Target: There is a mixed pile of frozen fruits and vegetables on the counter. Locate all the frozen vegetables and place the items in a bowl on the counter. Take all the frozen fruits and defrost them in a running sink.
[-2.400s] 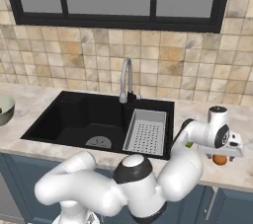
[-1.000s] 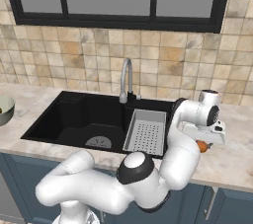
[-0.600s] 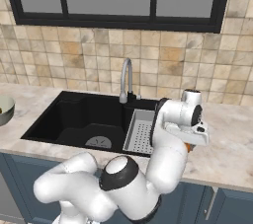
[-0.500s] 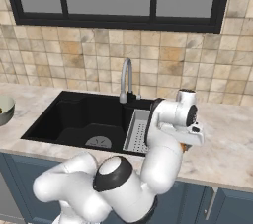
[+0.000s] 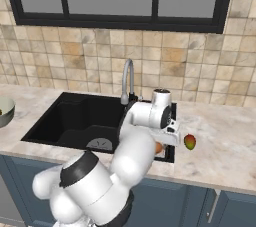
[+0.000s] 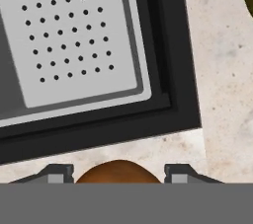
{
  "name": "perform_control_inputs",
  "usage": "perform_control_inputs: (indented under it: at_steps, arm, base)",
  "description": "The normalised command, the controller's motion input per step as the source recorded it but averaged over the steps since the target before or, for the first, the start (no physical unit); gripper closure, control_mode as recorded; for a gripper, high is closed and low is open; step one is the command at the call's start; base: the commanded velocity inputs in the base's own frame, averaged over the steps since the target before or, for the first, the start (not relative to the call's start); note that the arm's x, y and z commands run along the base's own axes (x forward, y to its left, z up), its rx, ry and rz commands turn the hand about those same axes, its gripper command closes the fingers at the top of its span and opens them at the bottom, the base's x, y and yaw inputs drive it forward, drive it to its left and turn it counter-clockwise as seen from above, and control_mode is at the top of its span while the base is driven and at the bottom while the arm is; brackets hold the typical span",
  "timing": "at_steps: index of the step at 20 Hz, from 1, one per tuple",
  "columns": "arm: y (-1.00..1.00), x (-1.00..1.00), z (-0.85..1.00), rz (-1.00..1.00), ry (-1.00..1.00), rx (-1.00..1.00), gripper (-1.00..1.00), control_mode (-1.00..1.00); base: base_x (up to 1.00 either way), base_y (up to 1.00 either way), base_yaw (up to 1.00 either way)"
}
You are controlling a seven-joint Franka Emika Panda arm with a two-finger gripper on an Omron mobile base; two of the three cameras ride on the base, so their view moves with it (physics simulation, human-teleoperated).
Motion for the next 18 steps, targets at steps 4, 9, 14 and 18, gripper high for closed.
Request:
perform_control_inputs:
  at_steps: [4,9,14,18]
  arm:
    - [0.90,0.00,0.28,0.00,-0.20,0.00,1.00,-1.00]
    - [0.94,0.00,0.21,0.00,-0.20,0.00,1.00,-1.00]
    - [1.00,0.00,0.00,0.00,-0.10,0.00,1.00,-1.00]
    - [0.93,0.00,0.00,0.00,-0.05,0.00,1.00,-1.00]
  base:
    - [0.00,0.00,0.00]
    - [0.00,0.00,0.00]
    - [0.00,0.00,0.00]
    - [0.00,0.00,0.00]
